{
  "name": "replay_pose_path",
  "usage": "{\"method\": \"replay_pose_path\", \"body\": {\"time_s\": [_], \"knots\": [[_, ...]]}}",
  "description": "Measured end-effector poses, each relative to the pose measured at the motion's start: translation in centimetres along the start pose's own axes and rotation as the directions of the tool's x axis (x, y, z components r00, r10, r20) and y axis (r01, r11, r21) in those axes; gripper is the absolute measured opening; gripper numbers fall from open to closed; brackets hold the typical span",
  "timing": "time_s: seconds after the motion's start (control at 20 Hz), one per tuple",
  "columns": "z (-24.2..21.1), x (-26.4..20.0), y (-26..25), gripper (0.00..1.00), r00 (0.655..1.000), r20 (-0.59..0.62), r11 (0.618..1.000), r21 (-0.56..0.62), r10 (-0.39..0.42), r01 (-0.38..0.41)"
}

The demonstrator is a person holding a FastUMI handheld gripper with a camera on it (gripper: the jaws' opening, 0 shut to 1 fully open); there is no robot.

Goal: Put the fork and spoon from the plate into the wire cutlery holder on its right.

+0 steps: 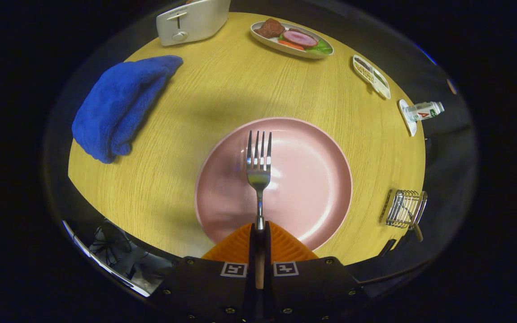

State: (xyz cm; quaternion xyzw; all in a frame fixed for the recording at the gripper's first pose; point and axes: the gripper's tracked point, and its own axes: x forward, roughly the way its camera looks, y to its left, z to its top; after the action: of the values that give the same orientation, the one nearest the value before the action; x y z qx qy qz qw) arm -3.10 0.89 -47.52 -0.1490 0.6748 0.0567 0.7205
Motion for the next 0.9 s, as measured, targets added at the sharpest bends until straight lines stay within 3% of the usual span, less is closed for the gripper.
{"method": "replay_pose_path", "body": {"time_s": [0.9], "knots": [[-0.6, -5.0, -12.8, 0.07, 0.99, 0.007, 0.971, 0.195, -0.141, 0.137]]}}
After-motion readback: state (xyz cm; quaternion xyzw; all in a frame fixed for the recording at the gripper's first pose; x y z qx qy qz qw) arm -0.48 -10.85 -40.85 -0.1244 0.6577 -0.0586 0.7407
